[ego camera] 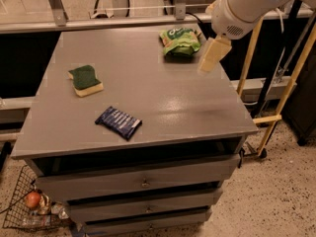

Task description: Move green rice chip bag near sponge

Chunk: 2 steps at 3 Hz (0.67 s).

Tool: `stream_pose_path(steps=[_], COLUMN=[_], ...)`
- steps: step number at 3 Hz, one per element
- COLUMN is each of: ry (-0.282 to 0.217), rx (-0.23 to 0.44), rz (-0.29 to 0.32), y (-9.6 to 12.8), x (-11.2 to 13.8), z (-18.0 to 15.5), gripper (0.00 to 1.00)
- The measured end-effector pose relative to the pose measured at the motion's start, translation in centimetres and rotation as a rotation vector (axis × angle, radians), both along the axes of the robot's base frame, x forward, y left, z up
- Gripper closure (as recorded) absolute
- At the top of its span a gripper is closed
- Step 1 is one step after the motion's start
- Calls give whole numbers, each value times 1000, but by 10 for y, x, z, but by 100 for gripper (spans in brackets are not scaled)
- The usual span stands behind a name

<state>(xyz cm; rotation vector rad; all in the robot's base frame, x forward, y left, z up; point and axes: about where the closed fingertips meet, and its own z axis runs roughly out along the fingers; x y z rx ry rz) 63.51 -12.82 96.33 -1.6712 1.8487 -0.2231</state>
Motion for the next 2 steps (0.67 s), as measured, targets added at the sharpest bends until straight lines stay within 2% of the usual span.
stream_pose_path(steps=[1,2], ry=[16,25], rx=[-11,-103], rz=[-12,8], y=[5,19], x=[-2,26], z=[-8,-42], gripper=[0,0])
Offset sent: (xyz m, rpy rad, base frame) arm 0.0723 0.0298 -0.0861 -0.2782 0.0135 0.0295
